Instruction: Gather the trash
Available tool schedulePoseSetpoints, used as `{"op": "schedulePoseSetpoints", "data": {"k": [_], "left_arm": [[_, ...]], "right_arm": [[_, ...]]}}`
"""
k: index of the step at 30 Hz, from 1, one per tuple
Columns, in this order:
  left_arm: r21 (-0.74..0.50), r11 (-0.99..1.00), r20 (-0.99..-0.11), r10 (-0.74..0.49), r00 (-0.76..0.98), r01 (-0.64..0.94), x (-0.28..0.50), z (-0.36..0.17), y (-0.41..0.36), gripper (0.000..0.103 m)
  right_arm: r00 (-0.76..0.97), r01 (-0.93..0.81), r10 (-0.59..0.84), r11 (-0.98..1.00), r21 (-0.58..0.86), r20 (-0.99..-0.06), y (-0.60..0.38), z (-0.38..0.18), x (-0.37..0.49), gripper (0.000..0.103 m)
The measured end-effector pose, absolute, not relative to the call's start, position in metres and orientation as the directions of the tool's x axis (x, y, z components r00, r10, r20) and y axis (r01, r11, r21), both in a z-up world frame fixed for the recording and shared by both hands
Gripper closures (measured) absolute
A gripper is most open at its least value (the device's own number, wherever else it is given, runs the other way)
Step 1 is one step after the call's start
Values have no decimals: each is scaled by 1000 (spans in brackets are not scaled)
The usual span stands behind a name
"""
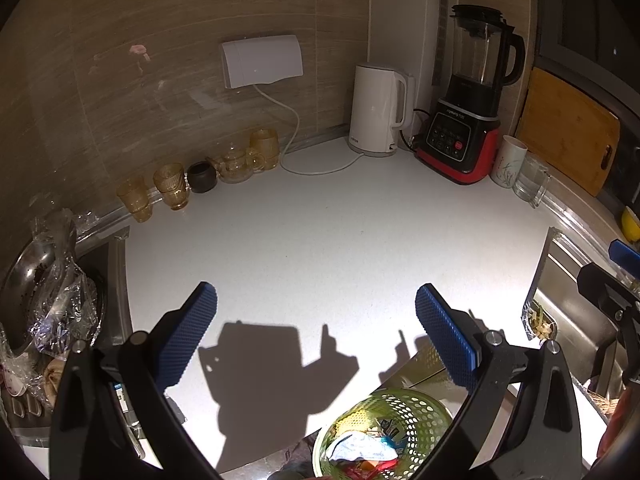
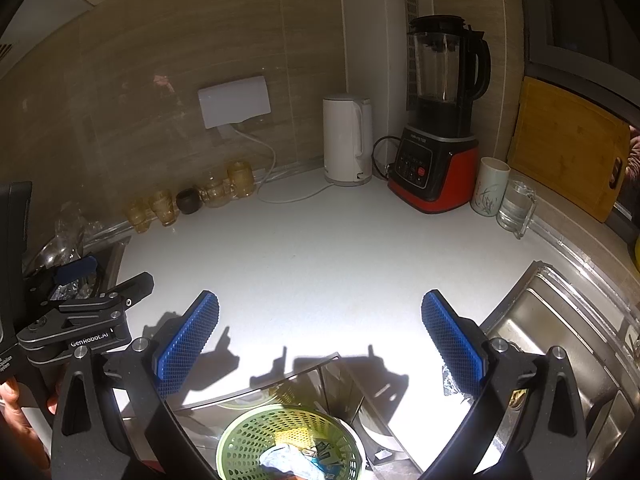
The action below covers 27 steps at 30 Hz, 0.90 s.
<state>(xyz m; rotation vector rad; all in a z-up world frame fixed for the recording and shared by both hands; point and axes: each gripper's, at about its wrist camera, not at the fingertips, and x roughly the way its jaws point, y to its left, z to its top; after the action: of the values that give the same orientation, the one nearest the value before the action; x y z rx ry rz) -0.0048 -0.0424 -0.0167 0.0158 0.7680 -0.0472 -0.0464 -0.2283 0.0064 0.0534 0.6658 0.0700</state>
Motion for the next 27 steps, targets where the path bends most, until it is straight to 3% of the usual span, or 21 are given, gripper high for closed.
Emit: {"op": "schedulePoseSetpoints", "data": {"k": [27], "left_arm": [[7,998,-698,-44,715,69,0,-18,-41,8]], "right_arm": [[783,-42,80,996,77,-617,-227,3,-45,2]]}}
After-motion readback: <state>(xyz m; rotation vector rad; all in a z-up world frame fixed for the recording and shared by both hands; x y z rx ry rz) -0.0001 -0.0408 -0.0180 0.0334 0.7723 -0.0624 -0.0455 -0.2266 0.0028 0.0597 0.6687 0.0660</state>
